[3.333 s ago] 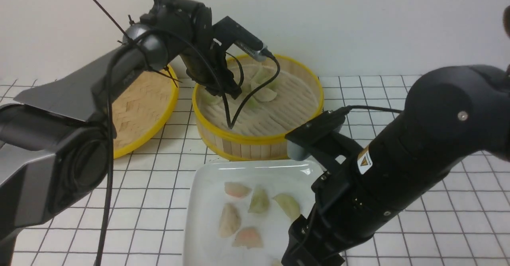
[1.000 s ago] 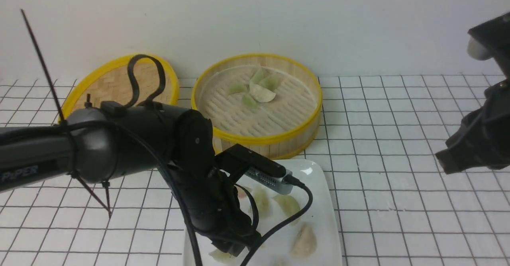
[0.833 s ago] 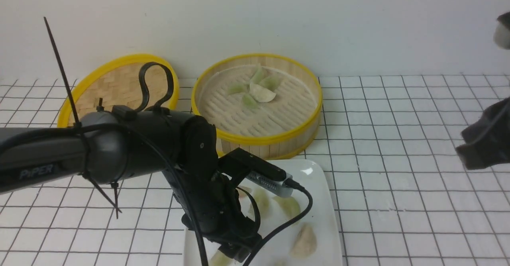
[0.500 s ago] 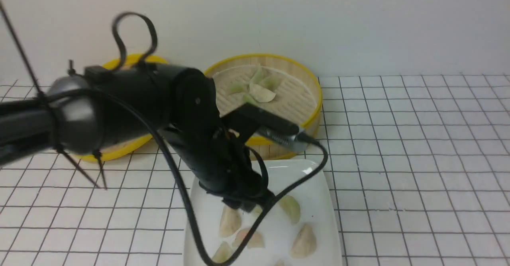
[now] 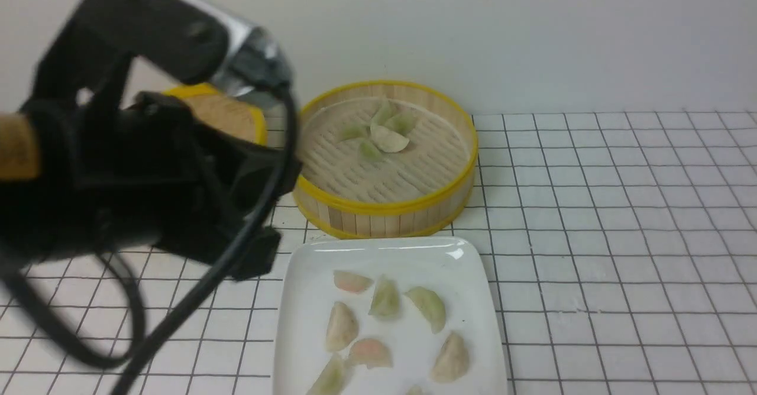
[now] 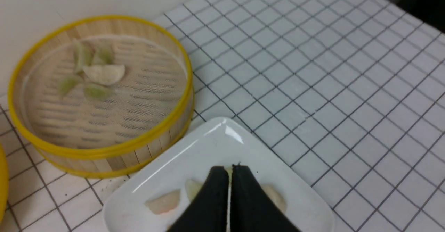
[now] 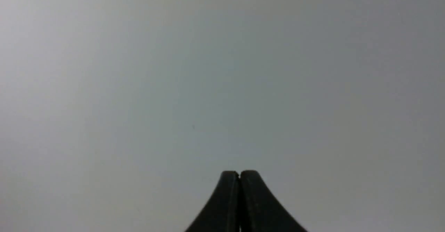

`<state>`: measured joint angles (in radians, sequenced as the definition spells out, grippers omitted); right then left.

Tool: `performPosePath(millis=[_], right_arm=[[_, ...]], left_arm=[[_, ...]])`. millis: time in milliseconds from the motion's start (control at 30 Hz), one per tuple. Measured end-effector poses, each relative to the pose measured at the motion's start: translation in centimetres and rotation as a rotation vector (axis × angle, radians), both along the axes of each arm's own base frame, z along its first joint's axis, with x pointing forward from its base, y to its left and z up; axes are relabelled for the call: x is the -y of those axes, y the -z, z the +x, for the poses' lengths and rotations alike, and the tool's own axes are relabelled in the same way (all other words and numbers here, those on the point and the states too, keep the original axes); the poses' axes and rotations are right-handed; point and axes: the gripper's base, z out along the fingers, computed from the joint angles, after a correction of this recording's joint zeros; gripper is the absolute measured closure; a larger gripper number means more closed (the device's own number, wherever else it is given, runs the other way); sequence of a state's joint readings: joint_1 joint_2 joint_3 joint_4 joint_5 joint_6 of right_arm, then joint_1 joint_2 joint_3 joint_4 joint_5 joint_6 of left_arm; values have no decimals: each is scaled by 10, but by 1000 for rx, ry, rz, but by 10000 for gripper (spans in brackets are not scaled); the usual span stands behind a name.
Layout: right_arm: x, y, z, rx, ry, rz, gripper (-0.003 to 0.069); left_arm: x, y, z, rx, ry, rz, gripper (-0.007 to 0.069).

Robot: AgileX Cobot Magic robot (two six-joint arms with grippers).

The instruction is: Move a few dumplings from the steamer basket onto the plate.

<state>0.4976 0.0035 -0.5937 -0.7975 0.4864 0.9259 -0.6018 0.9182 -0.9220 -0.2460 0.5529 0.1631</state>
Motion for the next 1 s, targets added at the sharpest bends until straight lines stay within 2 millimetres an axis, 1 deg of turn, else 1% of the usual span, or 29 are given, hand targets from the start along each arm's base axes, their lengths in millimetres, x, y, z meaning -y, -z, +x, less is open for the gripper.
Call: performPosePath(millis=[33, 67, 133, 300, 367, 467, 1000], right_arm=[[-2, 4, 0, 33, -10, -15, 673], [-3, 5, 0, 39, -9, -23, 673], [-8, 5, 0, 109, -40, -61, 673], [-12, 3, -2, 160, -69, -84, 673], [-12, 3, -2, 163, -71, -87, 673], [-12, 3, -2, 167, -69, -92, 673], [-12, 3, -2, 169, -68, -95, 673]], left_arm=[[-7, 4, -9, 21, -15, -31, 631], [-9, 7, -12, 23, -17, -35, 631], [-19, 20, -24, 52, -42, -80, 631], [-28, 42, -33, 93, -79, -149, 631], [-29, 46, -33, 102, -90, -168, 631], [-29, 48, -32, 102, -96, -176, 631], [-29, 48, -32, 105, -97, -177, 631]])
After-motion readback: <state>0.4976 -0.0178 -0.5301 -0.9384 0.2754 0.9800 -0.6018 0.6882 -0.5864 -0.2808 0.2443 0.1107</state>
